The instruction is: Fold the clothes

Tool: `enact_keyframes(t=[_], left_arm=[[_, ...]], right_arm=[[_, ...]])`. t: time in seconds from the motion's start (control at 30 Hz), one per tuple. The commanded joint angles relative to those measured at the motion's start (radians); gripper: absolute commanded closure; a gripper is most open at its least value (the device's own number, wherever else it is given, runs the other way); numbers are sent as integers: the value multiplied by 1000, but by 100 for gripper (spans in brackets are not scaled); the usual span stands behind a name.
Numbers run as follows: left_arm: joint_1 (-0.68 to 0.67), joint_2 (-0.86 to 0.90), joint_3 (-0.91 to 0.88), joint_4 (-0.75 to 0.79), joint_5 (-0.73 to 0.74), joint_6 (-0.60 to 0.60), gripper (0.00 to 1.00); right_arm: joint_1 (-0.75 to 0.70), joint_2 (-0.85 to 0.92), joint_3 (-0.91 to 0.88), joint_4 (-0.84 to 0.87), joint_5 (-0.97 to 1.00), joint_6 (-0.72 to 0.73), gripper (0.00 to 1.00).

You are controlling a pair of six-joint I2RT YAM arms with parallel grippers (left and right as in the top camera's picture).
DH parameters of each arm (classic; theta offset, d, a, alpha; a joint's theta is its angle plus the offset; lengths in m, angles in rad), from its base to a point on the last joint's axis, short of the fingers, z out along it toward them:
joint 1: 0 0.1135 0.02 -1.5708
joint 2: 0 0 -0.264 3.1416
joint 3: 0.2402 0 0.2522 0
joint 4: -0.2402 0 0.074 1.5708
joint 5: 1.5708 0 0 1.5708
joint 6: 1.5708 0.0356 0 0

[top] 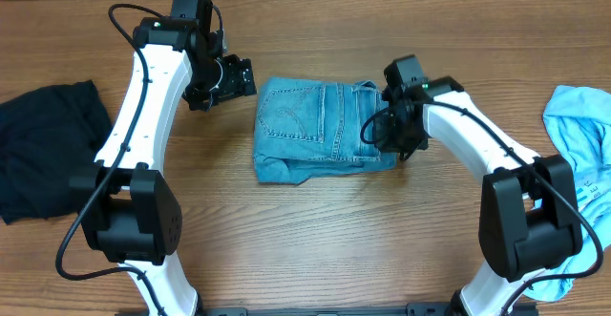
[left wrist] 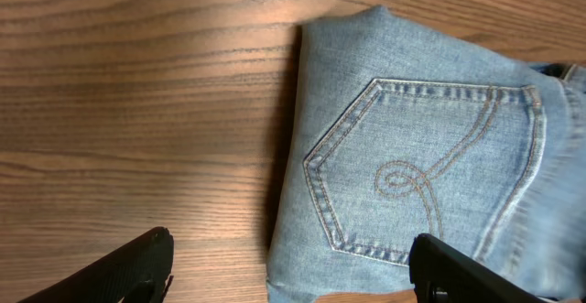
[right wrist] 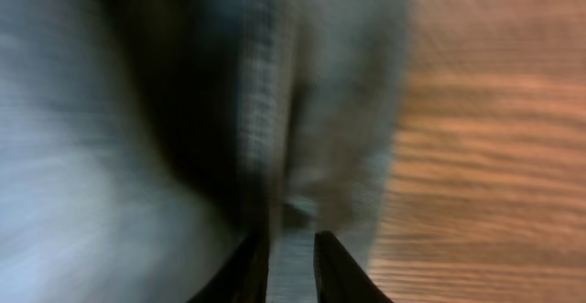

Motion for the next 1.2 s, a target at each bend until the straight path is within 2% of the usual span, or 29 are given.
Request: enact_keyframes(t=[0.0, 0.03, 0.1, 0.2, 0.3, 0.37, 0.5, 0.77, 0.87, 0.97, 1.03, 1.17], left_arm=[[-8, -21, 3, -18, -8, 19, 15], [-8, -21, 3, -25, -8, 19, 15], [-8, -21, 3, -34, -8, 19, 14], [-8, -21, 3, -32, -9, 28, 15], [-8, -21, 3, -29, -53, 26, 15], [-8, -21, 3, -30, -67, 27, 14], [-8, -21, 3, -20, -66, 26, 14], [-8, -21, 3, -19, -66, 27, 13], [-8, -21, 3, -19, -64, 26, 12], [-8, -21, 3, -33, -65, 27, 12], [-8, -21, 3, -43, -66, 28, 11], [-8, -21, 3, -45, -66, 42, 11]], right_arm=[[-28, 15, -86, 102, 166, 82, 77], [-38, 28, -95, 138, 163, 81, 72], [-38, 32, -93, 149, 163, 71, 71], [-38, 5, -39, 66, 163, 71, 69], [-38, -72, 96, -69, 154, 79, 69], [-38, -142, 187, -98, 24, 72, 69], [-38, -163, 208, -20, -673, -116, 69], [-36, 84, 124, 74, -917, -116, 66], [-40, 230, 123, 80, -870, -108, 63], [-64, 337, 123, 76, -519, -46, 63], [-82, 359, 123, 53, -401, -48, 63], [-108, 356, 160, 21, -343, -51, 60]])
